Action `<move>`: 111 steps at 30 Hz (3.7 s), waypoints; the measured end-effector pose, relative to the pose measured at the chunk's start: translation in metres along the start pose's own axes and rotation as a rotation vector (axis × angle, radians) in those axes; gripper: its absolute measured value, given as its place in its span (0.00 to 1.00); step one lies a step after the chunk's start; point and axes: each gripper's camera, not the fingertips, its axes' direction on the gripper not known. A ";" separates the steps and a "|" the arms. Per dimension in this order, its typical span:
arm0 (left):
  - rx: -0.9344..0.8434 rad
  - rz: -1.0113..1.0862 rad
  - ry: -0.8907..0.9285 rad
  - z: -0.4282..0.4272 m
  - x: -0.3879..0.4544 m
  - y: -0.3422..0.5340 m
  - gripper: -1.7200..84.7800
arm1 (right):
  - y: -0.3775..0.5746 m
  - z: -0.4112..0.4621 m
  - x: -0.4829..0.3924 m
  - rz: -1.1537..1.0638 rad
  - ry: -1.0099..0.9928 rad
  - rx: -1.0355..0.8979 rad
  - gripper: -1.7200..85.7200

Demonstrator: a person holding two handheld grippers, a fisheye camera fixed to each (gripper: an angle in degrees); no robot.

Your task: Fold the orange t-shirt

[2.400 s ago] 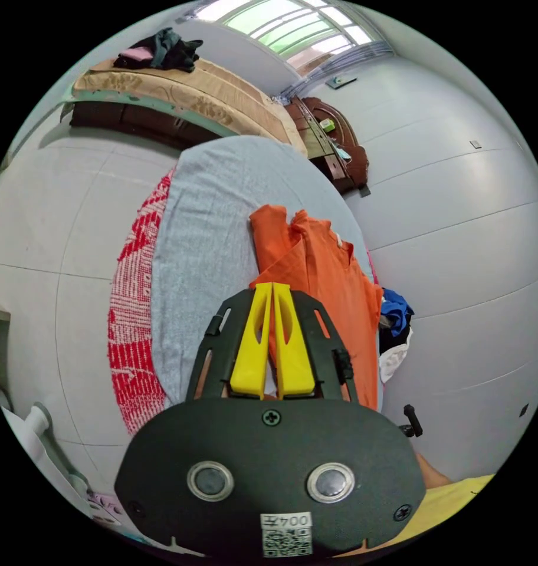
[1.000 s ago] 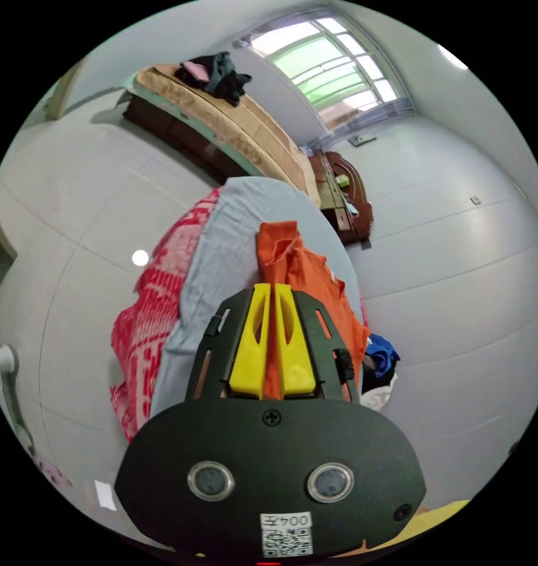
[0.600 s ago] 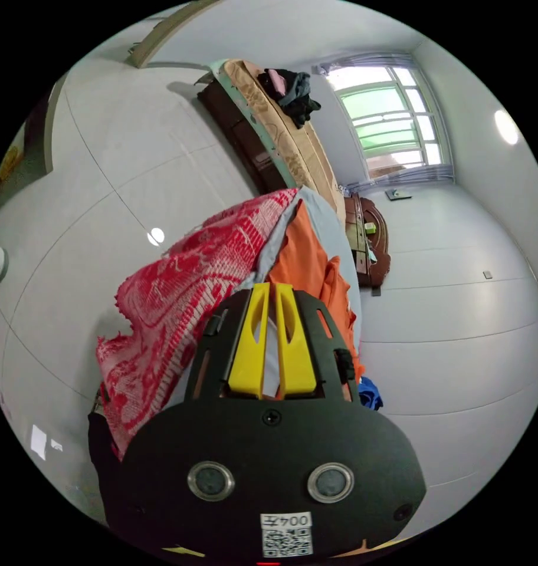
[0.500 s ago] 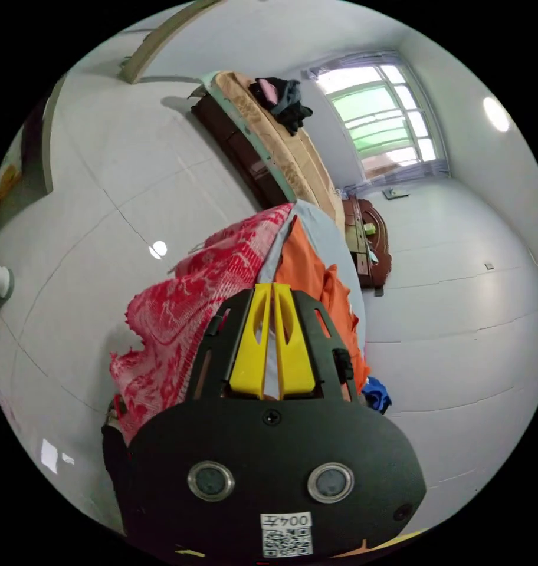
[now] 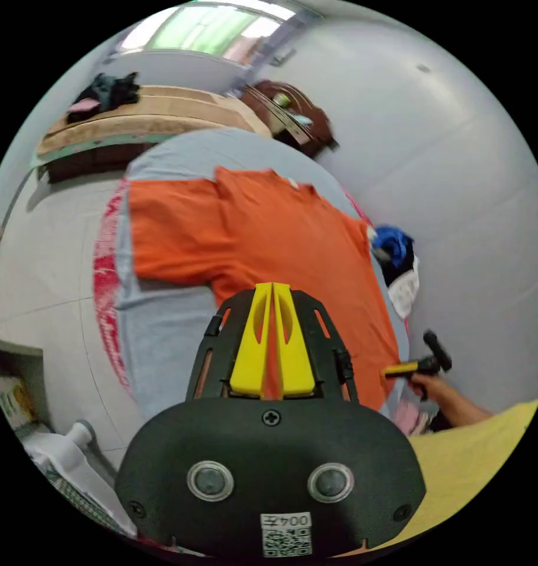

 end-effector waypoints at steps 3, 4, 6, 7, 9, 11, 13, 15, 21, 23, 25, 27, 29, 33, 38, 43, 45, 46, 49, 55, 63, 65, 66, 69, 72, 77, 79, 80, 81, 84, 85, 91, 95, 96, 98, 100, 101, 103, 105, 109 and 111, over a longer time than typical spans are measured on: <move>-0.163 0.101 0.030 0.066 0.076 0.057 0.02 | 0.042 0.002 0.013 -0.016 -0.036 0.171 0.05; -0.190 0.115 0.021 0.079 0.090 0.069 0.02 | 0.066 0.004 0.024 -0.035 -0.077 0.277 0.05; -0.273 0.127 0.006 0.125 0.132 0.111 0.02 | 0.106 0.008 0.054 0.025 -0.098 0.382 0.05; -0.285 0.123 0.007 0.134 0.140 0.119 0.02 | 0.134 0.007 0.081 0.083 -0.142 0.446 0.07; -0.330 0.102 -0.012 0.166 0.170 0.149 0.02 | 0.176 0.007 0.128 0.162 -0.246 0.531 0.09; -0.355 0.115 -0.054 0.187 0.190 0.167 0.02 | 0.220 0.018 0.196 0.255 -0.398 0.580 0.11; -0.318 0.125 -0.115 0.196 0.207 0.178 0.02 | 0.243 0.029 0.238 0.309 -0.445 0.601 0.12; -0.329 0.124 -0.163 0.207 0.224 0.186 0.02 | 0.258 0.036 0.262 0.308 -0.454 0.605 0.11; -0.286 0.196 -0.124 0.201 0.263 0.230 0.03 | 0.274 0.034 0.234 -0.035 -0.329 0.578 0.11; -0.309 0.260 -0.133 0.206 0.280 0.250 0.03 | 0.276 0.040 0.215 -0.156 -0.287 0.555 0.11; -0.333 0.304 -0.153 0.216 0.297 0.270 0.03 | 0.274 0.044 0.204 -0.213 -0.260 0.535 0.11; -0.351 0.342 -0.152 0.232 0.318 0.288 0.04 | 0.272 0.047 0.196 -0.250 -0.229 0.519 0.11; -0.348 0.369 -0.128 0.243 0.331 0.298 0.04 | 0.272 0.046 0.189 -0.289 -0.201 0.523 0.11; -0.374 0.448 -0.116 0.272 0.353 0.308 0.06 | 0.276 0.046 0.175 -0.330 -0.154 0.531 0.12; -0.414 0.547 -0.119 0.300 0.375 0.319 0.08 | 0.286 0.050 0.162 -0.336 -0.131 0.522 0.15; -0.445 0.604 -0.142 0.322 0.387 0.338 0.10 | 0.291 0.050 0.154 -0.344 -0.099 0.529 0.16; -0.445 0.611 -0.157 0.329 0.391 0.345 0.10 | 0.293 0.049 0.151 -0.346 -0.082 0.530 0.15; -0.445 0.605 -0.159 0.330 0.392 0.345 0.10 | 0.294 0.049 0.149 -0.344 -0.070 0.533 0.14; -0.442 0.558 -0.157 0.333 0.390 0.346 0.08 | 0.294 0.049 0.149 -0.321 -0.050 0.542 0.12; -0.445 0.538 -0.160 0.335 0.391 0.352 0.06 | 0.292 0.045 0.147 -0.317 -0.061 0.532 0.11; -0.447 0.558 -0.184 0.333 0.393 0.360 0.07 | 0.288 0.043 0.125 -0.361 0.039 0.522 0.13; -0.452 0.550 -0.179 0.331 0.392 0.361 0.07 | 0.285 0.042 0.125 -0.349 0.057 0.520 0.12; -0.456 0.548 -0.153 0.329 0.391 0.362 0.08 | 0.284 0.041 0.125 -0.352 0.056 0.519 0.12; -0.452 0.553 -0.121 0.323 0.392 0.366 0.10 | 0.279 0.039 0.130 -0.335 0.035 0.512 0.10; -0.444 0.567 -0.161 0.320 0.393 0.370 0.08 | 0.275 0.038 0.136 -0.304 0.013 0.516 0.08; -0.433 0.572 -0.190 0.308 0.389 0.372 0.03 | 0.268 0.037 0.144 -0.275 -0.008 0.512 0.02; -0.437 0.562 -0.179 0.301 0.385 0.372 0.03 | 0.265 0.037 0.147 -0.281 -0.014 0.506 0.02; -0.443 0.555 -0.169 0.295 0.381 0.372 0.03 | 0.264 0.035 0.148 -0.289 -0.023 0.500 0.01; -0.455 0.547 -0.154 0.289 0.377 0.372 0.02 | 0.264 0.035 0.148 -0.298 -0.031 0.496 0.01; -0.491 0.549 -0.134 0.269 0.366 0.375 0.02 | 0.272 0.028 0.148 -0.358 -0.066 0.498 0.01; -0.496 0.549 -0.133 0.264 0.363 0.377 0.02 | 0.275 0.026 0.149 -0.361 -0.076 0.504 0.01; -0.444 0.353 -0.140 0.213 0.306 0.398 0.02 | 0.264 0.043 0.167 -0.308 -0.110 0.473 0.01; -0.253 0.083 -0.151 0.142 0.247 0.423 0.03 | 0.252 0.048 0.180 -0.276 -0.161 0.447 0.01; -0.207 0.008 -0.171 0.121 0.229 0.435 0.04 | 0.251 0.048 0.181 -0.274 -0.164 0.445 0.01; -0.164 -0.086 -0.213 0.095 0.204 0.454 0.04 | 0.248 0.050 0.187 -0.257 -0.182 0.441 0.01; -0.134 -0.156 -0.244 0.074 0.183 0.472 0.05 | 0.246 0.052 0.193 -0.242 -0.202 0.442 0.01; -0.124 -0.202 -0.250 0.063 0.170 0.481 0.06 | 0.245 0.053 0.197 -0.236 -0.213 0.444 0.01; -0.104 -0.248 -0.249 0.052 0.153 0.492 0.07 | 0.244 0.055 0.202 -0.229 -0.226 0.443 0.01; -0.075 -0.319 -0.178 0.043 0.127 0.502 0.09 | 0.242 0.056 0.206 -0.228 -0.228 0.438 0.01; 0.012 -0.411 -0.011 0.032 0.094 0.511 0.10 | 0.237 0.058 0.212 -0.230 -0.208 0.415 0.01; 0.019 -0.422 0.005 0.026 0.083 0.511 0.10 | 0.236 0.059 0.212 -0.234 -0.187 0.409 0.02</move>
